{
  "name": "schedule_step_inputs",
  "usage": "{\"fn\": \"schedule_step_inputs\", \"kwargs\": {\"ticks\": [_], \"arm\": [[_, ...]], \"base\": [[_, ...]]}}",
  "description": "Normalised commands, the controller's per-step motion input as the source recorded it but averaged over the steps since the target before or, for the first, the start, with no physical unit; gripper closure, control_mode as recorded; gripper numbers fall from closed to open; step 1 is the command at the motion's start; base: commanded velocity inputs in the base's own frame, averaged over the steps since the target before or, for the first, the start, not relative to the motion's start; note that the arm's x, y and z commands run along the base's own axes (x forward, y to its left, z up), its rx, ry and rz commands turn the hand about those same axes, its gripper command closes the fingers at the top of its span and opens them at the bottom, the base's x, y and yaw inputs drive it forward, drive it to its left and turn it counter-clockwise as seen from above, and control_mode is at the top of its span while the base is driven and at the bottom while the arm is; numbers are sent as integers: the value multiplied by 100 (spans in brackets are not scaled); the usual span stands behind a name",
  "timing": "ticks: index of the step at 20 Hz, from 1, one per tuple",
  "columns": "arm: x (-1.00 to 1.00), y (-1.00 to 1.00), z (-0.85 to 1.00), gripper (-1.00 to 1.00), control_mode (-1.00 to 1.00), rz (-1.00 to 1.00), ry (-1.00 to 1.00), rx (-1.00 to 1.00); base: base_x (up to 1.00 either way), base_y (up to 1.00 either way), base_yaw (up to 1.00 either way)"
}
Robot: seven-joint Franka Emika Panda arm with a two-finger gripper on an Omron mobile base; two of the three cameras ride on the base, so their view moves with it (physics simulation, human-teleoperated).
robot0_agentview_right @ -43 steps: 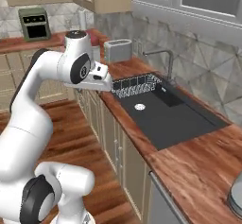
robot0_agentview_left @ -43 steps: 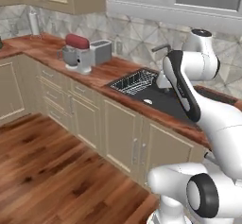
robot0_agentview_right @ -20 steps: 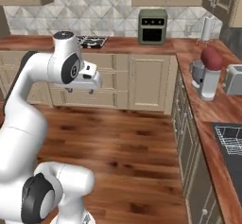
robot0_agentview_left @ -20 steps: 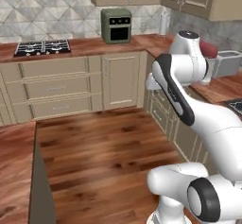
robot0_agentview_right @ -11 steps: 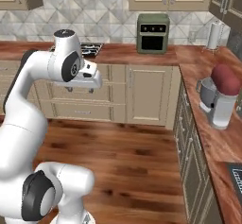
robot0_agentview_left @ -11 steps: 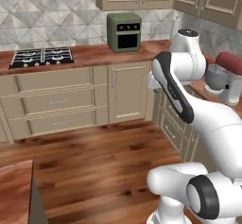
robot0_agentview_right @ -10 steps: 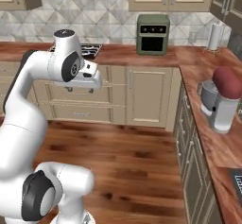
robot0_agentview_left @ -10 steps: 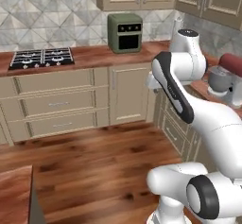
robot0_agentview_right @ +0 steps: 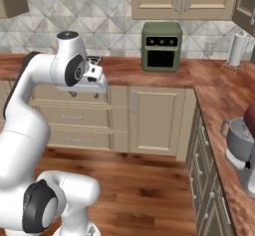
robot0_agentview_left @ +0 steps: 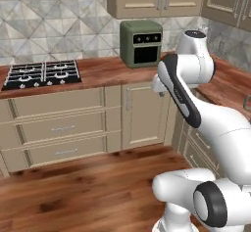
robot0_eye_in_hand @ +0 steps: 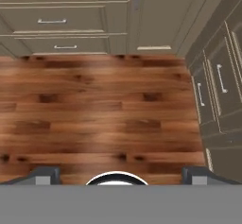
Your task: Navigate to the range hood.
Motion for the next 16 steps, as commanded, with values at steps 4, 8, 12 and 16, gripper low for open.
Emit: {"fn": "schedule_step_inputs", "kwargs": {"ticks": [4,8,12,16], "arm": [[0,0,0,-100,100,0,0,0],[0,0,0,-100,100,0,0,0],[0,0,0,-100,100,0,0,0],[0,0,0,-100,100,0,0,0]], "base": [[100,35,0],[100,36,0],[100,53,0],[100,65,0]]}}
